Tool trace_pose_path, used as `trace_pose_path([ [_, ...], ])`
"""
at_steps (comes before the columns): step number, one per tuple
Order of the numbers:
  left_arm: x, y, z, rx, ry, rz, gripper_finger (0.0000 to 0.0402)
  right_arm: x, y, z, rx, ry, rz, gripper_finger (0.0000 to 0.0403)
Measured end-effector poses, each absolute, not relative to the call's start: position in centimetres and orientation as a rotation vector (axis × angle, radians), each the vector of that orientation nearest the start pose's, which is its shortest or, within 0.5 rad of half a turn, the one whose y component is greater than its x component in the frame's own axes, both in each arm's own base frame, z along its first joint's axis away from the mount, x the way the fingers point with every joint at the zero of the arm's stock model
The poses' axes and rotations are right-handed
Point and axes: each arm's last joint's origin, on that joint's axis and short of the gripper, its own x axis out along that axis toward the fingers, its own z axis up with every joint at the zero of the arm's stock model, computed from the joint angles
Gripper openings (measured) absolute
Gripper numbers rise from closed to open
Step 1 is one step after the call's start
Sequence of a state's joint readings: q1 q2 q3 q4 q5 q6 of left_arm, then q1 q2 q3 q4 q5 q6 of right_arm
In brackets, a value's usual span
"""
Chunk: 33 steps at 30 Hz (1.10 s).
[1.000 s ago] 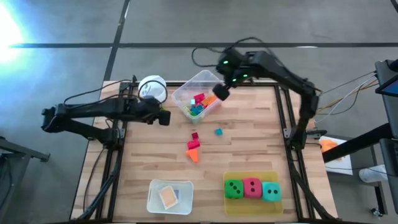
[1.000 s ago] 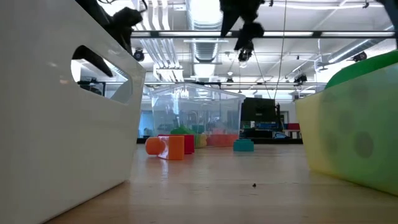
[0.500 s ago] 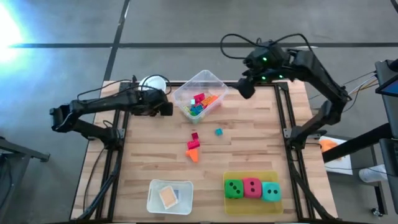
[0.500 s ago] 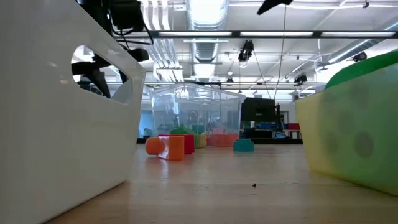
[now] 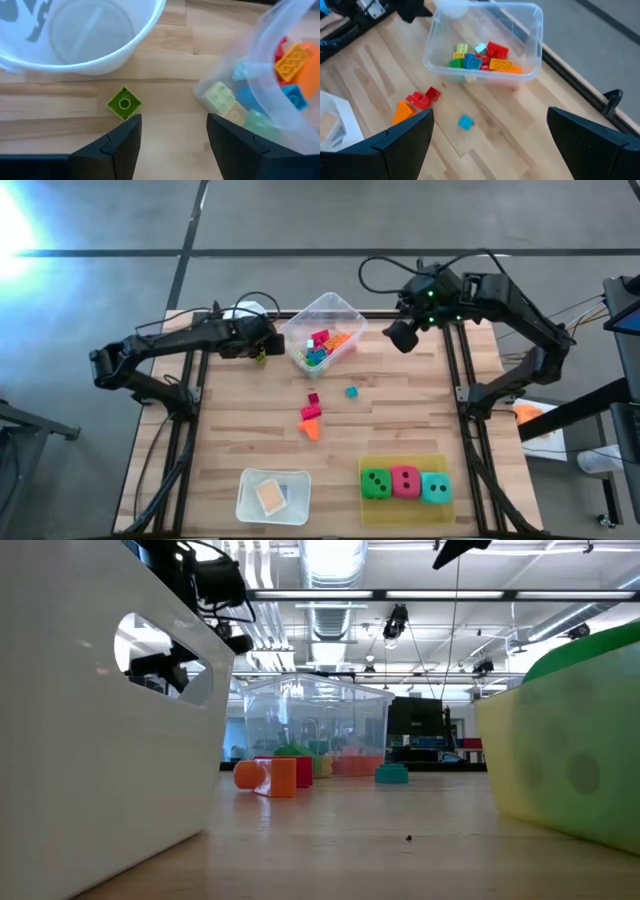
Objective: Pick & Place Toys
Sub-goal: Adjust the transparent bin on the table
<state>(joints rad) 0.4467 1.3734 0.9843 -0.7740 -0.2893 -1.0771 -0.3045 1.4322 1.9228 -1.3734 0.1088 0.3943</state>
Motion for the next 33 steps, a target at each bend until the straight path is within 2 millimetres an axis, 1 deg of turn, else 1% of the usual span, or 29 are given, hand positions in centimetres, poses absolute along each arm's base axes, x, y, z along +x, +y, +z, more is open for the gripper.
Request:
trace_pose_path([
  [3, 23.0, 12.1, 23.3, -0.962, 0.724, 1.269, 0.0226, 22.3, -7.2, 45.2, 0.459, 0.823, -0.559, 0.0381],
  [9, 23.1, 12.4, 23.5, -0.901, 0.662, 1.334, 0.0226, 22.5, -7.1, 44.5, 0.463, 0.849, -0.56, 0.0381],
  [17, 23.4, 12.7, 23.8, -0.882, 0.597, 1.332, 0.0226, 22.7, -7.1, 43.8, 0.457, 0.876, -0.558, 0.0381],
  [21, 23.7, 12.8, 23.9, -0.857, 0.594, 1.297, 0.0226, 22.7, -7.1, 43.9, 0.449, 0.876, -0.553, 0.0381],
  [26, 24.0, 12.8, 24.1, -0.858, 0.589, 1.252, 0.0226, 22.5, -7.1, 44.5, 0.445, 0.853, -0.548, 0.0381],
  [33, 24.5, 12.7, 24.2, -0.855, 0.634, 1.121, 0.0226, 22.4, -7.1, 44.9, 0.442, 0.841, -0.545, 0.0381],
])
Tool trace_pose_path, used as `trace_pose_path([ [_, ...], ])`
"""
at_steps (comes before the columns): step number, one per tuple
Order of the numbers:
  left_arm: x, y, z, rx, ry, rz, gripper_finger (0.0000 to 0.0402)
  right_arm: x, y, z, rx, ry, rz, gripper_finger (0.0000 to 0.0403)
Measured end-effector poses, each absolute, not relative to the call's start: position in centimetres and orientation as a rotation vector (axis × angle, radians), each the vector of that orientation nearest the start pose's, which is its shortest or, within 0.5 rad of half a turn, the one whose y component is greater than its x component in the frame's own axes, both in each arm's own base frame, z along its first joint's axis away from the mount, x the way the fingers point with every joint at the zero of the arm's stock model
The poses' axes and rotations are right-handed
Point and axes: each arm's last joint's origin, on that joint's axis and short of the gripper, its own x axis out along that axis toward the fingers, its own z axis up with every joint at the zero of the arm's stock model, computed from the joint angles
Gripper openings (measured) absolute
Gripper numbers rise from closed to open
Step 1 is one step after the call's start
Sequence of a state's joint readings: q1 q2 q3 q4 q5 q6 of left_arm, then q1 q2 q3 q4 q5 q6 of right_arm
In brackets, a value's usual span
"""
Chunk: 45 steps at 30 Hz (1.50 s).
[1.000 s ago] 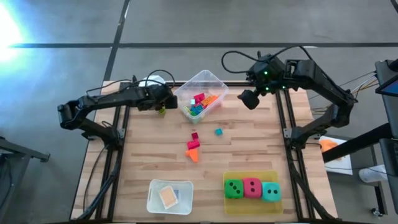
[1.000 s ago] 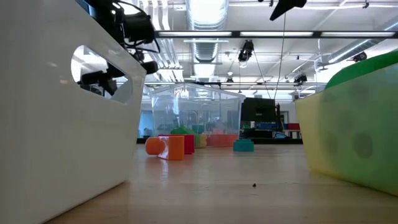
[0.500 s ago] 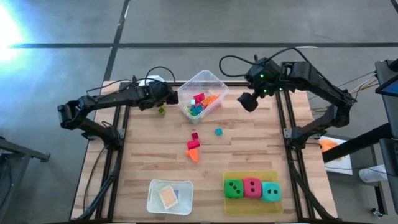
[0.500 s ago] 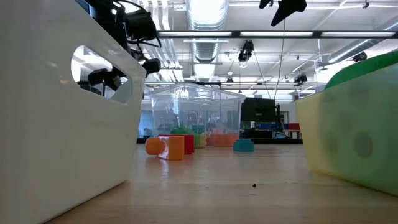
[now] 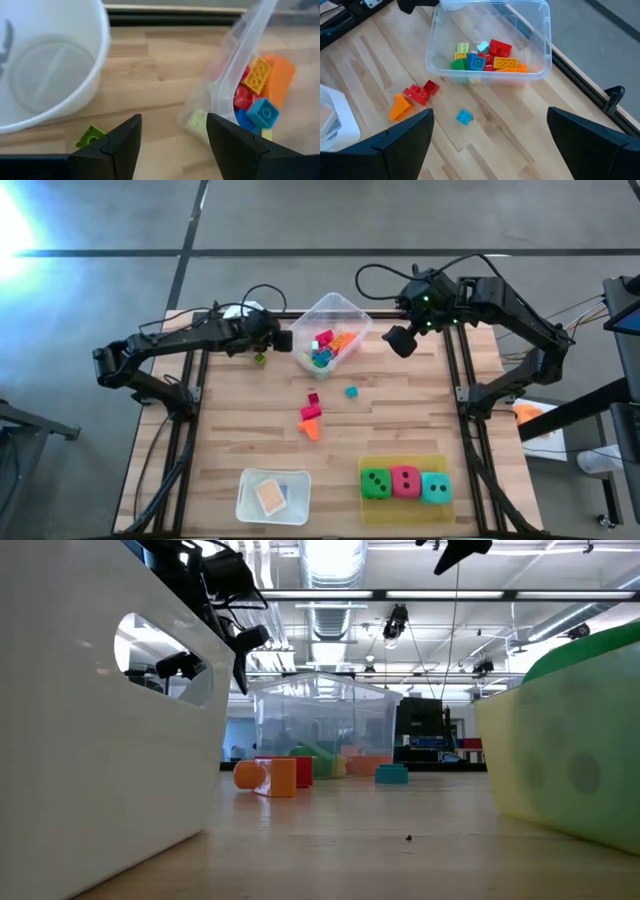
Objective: Pick & Place Toys
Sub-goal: Adjust the transparent bin on the table, then put the green game piece into the transparent bin
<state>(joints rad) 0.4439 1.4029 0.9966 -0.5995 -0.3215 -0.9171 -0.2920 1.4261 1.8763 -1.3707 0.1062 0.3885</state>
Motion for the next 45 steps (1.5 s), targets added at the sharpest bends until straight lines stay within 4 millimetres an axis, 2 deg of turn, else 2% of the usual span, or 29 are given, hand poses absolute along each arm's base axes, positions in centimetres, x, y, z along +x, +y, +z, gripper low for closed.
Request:
trace_pose_path([
  [4, 24.9, 12.2, 24.2, -0.841, 0.654, 1.067, 0.0226, 22.4, -7.1, 44.8, 0.438, 0.842, -0.543, 0.0381],
  [12, 26.2, 11.1, 24.7, -0.841, 0.584, 0.962, 0.0226, 22.4, -7.1, 44.8, 0.435, 0.843, -0.542, 0.0381],
  [22, 26.4, 10.8, 24.8, -0.869, 0.614, 0.881, 0.0226, 22.4, -7.1, 44.8, 0.435, 0.843, -0.542, 0.0381],
  [28, 25.0, 10.4, 25.7, -0.95, 0.517, 1.049, 0.0226, 22.4, -7.1, 44.8, 0.436, 0.846, -0.543, 0.0381],
  [32, 23.3, 9.9, 25.9, -0.971, 0.551, 1.169, 0.0226, 22.3, -7.0, 44.9, 0.436, 0.844, -0.543, 0.0381],
  [37, 22.5, 9.7, 24.9, -0.983, 0.612, 1.292, 0.0226, 22.3, -7.0, 44.9, 0.438, 0.841, -0.544, 0.0381],
  [45, 21.4, 9.3, 21.9, -1.05, 0.623, 1.408, 0.0226, 22.3, -7.0, 44.9, 0.439, 0.841, -0.543, 0.0381],
])
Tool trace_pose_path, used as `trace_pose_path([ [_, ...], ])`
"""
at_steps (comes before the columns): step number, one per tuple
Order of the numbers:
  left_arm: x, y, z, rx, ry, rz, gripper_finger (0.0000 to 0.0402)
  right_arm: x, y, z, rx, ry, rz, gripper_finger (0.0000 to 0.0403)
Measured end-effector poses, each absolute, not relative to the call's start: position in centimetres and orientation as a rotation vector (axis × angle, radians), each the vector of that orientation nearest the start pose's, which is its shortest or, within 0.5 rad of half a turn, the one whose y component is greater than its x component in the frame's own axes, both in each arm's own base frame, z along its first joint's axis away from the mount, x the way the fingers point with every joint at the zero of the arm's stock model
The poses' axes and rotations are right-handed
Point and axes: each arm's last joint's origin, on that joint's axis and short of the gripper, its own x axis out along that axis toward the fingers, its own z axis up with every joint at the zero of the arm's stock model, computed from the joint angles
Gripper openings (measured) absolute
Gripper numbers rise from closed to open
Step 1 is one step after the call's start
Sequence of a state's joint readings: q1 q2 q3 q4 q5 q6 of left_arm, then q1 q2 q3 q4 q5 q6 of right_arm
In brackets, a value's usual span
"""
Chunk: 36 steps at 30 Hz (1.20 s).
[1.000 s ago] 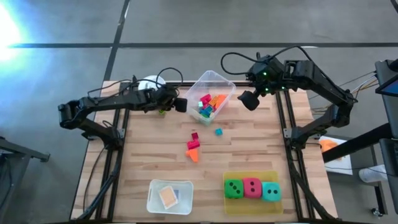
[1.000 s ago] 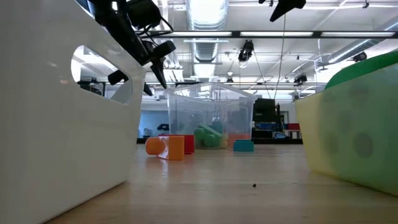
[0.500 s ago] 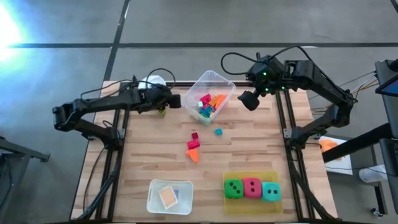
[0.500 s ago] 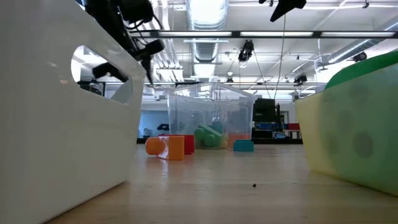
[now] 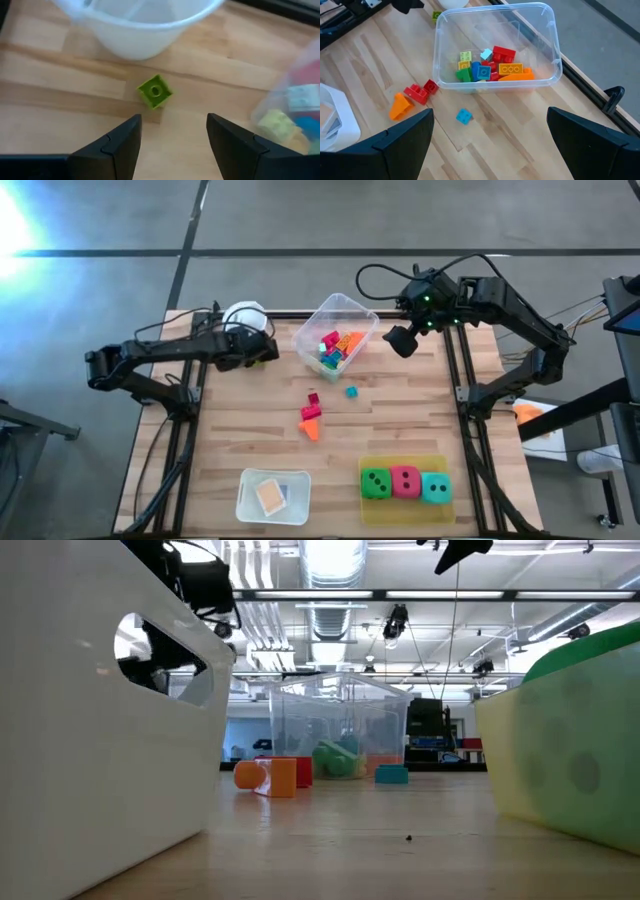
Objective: Pick & Place Toys
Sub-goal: Put the green game piece into the transparent bin
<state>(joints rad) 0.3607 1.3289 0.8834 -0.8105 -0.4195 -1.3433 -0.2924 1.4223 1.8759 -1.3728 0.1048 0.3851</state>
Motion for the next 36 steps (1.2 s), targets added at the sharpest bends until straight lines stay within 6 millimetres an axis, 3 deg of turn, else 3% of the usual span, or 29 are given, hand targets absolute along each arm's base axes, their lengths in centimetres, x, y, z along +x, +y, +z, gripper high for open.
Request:
trace_pose_path([
  [8, 21.1, 9.2, 19.8, -1.129, 0.516, 1.441, 0.0226, 22.3, -7.0, 44.9, 0.437, 0.841, -0.541, 0.0381],
  [15, 21.0, 8.9, 19.3, -1.09, 0.478, 1.477, 0.0226, 22.3, -7.0, 44.9, 0.438, 0.842, -0.538, 0.0381],
  [20, 21.1, 8.8, 18.9, -1.072, 0.484, 1.483, 0.0226, 22.3, -7.0, 44.9, 0.44, 0.842, -0.534, 0.0381],
  [36, 23.1, 9.3, 14.9, -1.003, 0.568, 1.545, 0.0226, 22.3, -6.9, 44.9, 0.456, 0.842, -0.51, 0.0381],
])
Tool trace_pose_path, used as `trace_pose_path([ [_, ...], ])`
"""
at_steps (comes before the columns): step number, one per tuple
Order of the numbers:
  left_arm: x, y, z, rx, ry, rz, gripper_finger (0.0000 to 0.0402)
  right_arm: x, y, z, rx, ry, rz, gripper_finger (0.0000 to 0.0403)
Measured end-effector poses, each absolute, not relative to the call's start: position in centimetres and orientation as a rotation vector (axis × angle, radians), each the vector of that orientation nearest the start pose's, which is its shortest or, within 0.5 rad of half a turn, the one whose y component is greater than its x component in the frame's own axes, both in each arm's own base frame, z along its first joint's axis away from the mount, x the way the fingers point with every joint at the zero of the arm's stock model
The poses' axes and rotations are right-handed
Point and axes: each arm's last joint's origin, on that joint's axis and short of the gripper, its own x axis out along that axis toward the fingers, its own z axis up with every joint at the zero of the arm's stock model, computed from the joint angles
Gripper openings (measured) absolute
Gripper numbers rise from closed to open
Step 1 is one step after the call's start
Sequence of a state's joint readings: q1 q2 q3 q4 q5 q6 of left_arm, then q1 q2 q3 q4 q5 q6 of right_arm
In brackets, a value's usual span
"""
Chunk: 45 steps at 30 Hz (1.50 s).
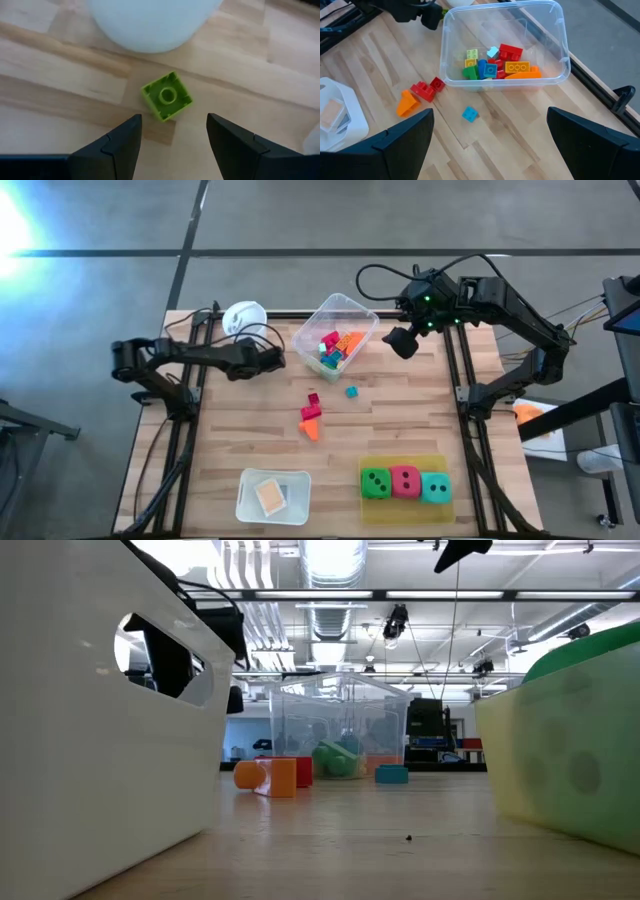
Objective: Pick & Place Toys
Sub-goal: Put the green game piece into the transparent bin
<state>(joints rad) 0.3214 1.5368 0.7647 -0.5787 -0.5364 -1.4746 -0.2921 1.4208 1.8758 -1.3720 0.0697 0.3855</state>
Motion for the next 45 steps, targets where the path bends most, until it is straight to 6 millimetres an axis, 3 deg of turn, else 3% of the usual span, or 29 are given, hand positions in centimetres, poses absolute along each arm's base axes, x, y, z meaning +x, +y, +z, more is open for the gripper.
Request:
trace_pose_path([
  [15, 23.1, 9.5, 14.3, -0.904, 0.55, 1.585, 0.0226, 22.2, -6.9, 44.9, 0.463, 0.841, -0.512, 0.0381],
  [26, 23.0, 9.3, 12.9, -0.984, 0.495, 1.509, 0.0226, 22.3, -6.8, 44.9, 0.476, 0.844, -0.488, 0.0381],
  [45, 23.0, 9.4, 12.9, -1.004, 0.455, 1.524, 0.0227, 22.4, -6.4, 44.9, 0.474, 0.852, -0.446, 0.0381],
])
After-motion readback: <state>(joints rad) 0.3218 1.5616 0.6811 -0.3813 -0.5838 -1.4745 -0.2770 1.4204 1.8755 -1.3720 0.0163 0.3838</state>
